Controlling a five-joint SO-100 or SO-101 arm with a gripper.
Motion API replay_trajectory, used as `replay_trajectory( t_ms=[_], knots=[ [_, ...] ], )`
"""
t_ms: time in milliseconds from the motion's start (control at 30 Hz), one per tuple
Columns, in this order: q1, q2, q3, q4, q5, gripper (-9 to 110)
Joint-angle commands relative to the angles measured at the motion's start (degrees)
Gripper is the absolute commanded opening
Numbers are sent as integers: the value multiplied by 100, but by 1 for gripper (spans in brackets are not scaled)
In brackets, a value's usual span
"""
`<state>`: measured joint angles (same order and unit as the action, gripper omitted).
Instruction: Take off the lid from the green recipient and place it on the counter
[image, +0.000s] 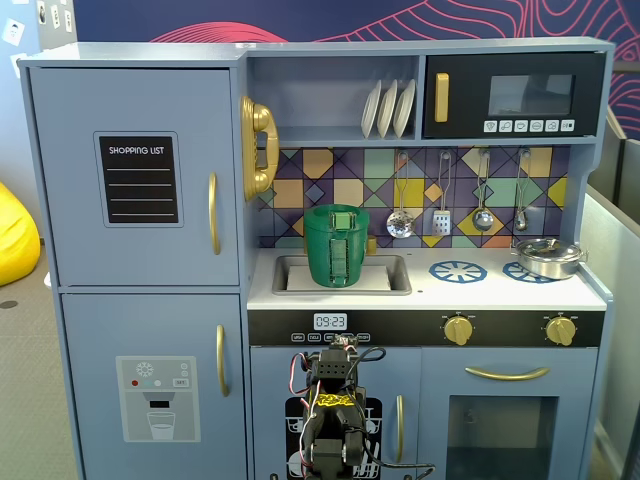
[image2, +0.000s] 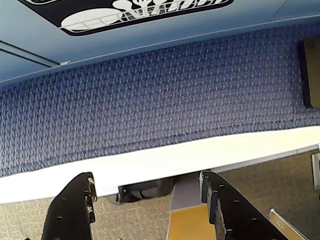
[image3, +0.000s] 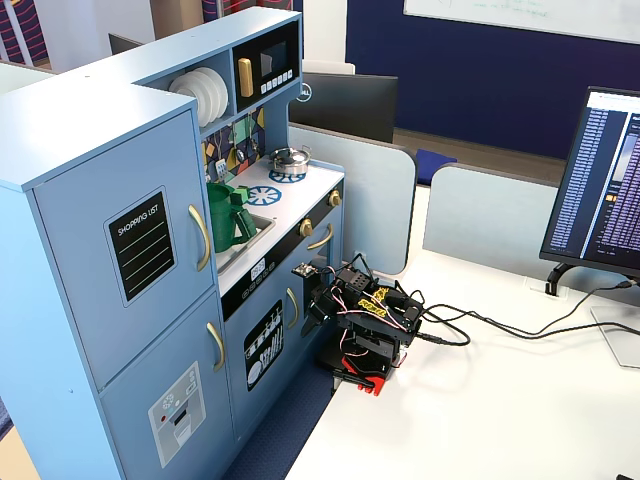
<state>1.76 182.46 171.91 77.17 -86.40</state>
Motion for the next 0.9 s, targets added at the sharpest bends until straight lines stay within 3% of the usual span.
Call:
replay_trajectory(
  t_ms=[0, 400, 600, 867],
  knots=[
    [633, -35, -18, 1063, -176, 0],
    [703, -35, -18, 1037, -308, 0],
    [668, -44, -1143, -237, -554, 0],
    [343, -1020, -3489, -3296, -817, 3]
  ],
)
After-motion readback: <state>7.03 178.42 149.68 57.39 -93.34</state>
